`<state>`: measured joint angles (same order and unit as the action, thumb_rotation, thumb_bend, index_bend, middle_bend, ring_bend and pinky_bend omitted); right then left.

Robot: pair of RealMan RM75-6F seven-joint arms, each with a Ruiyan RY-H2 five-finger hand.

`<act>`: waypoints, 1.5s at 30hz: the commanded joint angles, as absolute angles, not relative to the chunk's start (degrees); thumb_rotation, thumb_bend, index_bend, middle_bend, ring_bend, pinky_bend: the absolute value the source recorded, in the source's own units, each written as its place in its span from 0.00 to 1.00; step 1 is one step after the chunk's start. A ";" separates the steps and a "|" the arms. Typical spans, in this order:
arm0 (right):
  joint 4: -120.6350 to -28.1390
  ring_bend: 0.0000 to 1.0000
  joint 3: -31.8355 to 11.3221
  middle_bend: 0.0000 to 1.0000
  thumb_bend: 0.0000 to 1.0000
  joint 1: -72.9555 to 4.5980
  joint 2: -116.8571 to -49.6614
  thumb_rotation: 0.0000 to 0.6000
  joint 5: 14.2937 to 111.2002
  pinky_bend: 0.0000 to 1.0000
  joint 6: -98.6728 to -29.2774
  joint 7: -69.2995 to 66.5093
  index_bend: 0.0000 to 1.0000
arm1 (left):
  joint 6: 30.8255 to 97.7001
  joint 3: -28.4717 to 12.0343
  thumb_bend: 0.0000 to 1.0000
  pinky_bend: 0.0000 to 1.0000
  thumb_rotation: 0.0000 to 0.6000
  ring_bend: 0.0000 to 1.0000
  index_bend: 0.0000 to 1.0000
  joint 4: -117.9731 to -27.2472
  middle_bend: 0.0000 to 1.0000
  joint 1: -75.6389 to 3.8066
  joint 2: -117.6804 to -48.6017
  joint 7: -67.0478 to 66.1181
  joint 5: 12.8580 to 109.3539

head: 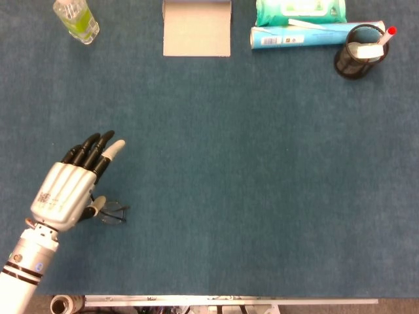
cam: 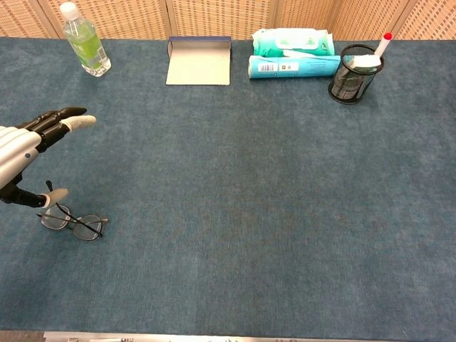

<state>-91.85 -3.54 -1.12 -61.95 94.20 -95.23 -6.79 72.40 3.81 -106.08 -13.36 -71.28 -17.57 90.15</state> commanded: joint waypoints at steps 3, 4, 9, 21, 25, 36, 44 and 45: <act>-91.78 0.30 -3.53 0.41 0.10 -1.18 -62.12 1.00 94.11 0.31 -95.02 -6.51 0.47 | 72.07 3.70 0.24 0.16 1.00 0.00 0.00 -104.20 0.00 -13.45 -71.59 -15.31 89.42; -91.76 0.30 -3.53 0.41 0.10 -1.20 -62.15 1.00 94.10 0.31 -94.99 -6.47 0.47 | 72.02 3.65 0.24 0.16 1.00 0.00 0.00 -103.80 0.00 -13.48 -71.70 -14.89 89.30; -91.72 0.30 -3.53 0.41 0.10 -1.24 -62.26 1.00 94.03 0.31 -94.88 -6.29 0.47 | 72.15 3.56 0.24 0.16 1.00 0.00 0.00 -100.20 0.00 -13.65 -72.92 -12.67 89.77; -91.58 0.30 -3.61 0.41 0.10 -1.44 -62.53 1.00 93.63 0.31 -94.35 -5.84 0.47 | 72.26 3.48 0.24 0.16 1.00 0.00 0.00 -90.95 0.00 -14.24 -75.81 -6.54 90.77; -91.53 0.30 -3.61 0.41 0.10 -1.49 -62.61 1.00 93.57 0.31 -94.24 -5.70 0.47 | 72.16 3.44 0.24 0.16 1.00 0.00 0.00 -88.30 0.00 -14.38 -76.61 -4.67 90.69; -91.53 0.30 -3.66 0.41 0.10 -1.44 -62.62 1.00 93.58 0.31 -94.43 -5.66 0.47 | 70.54 4.04 0.24 0.16 1.00 0.00 0.00 -82.19 0.00 -14.54 -79.96 -2.15 89.69; -91.63 0.30 -3.63 0.41 0.10 -1.33 -62.47 1.00 93.71 0.31 -94.70 -5.84 0.47 | 69.60 4.53 0.24 0.16 1.00 0.00 0.00 -79.09 0.00 -14.45 -81.91 -1.53 89.08; -91.64 0.30 -3.64 0.41 0.10 -1.33 -62.46 1.00 93.73 0.31 -94.71 -5.85 0.47 | 69.57 4.55 0.24 0.16 1.00 0.00 0.00 -78.83 0.00 -14.45 -82.07 -1.44 89.06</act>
<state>-91.64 -3.64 -1.33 -62.46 93.73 -94.72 -5.85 69.65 4.50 -78.99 -14.46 -81.92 -1.55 89.12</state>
